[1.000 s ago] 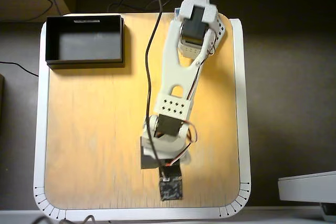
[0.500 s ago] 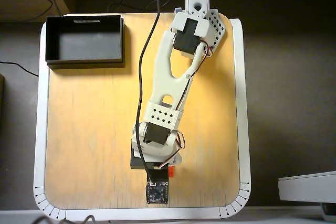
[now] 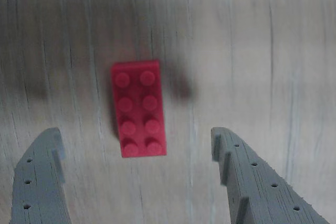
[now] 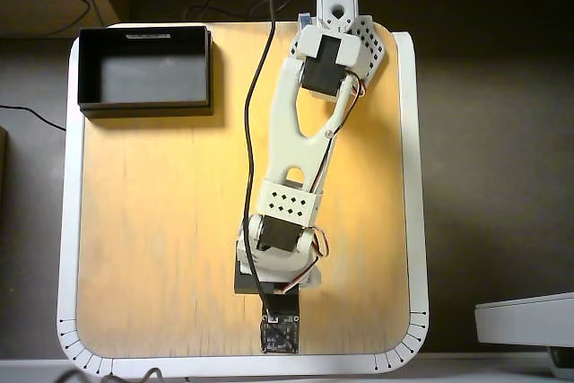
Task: Grasp a lego block and put it in the bin.
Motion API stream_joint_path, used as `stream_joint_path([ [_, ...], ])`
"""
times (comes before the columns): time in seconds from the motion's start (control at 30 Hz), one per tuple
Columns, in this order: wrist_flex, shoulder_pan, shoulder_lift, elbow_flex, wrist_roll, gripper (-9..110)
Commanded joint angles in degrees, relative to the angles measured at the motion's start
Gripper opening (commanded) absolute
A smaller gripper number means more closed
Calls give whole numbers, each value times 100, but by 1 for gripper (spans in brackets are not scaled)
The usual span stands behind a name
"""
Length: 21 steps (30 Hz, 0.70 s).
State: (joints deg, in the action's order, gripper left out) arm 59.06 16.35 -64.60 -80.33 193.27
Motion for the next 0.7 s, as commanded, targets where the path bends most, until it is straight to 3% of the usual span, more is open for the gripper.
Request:
stream_joint_path([
  [0.0, -325, -88, -9, 809, 9, 29],
  [0.53, -519, -176, 264, 809, -18, 28],
  [0.67, -519, -141, 299, 809, 9, 19],
])
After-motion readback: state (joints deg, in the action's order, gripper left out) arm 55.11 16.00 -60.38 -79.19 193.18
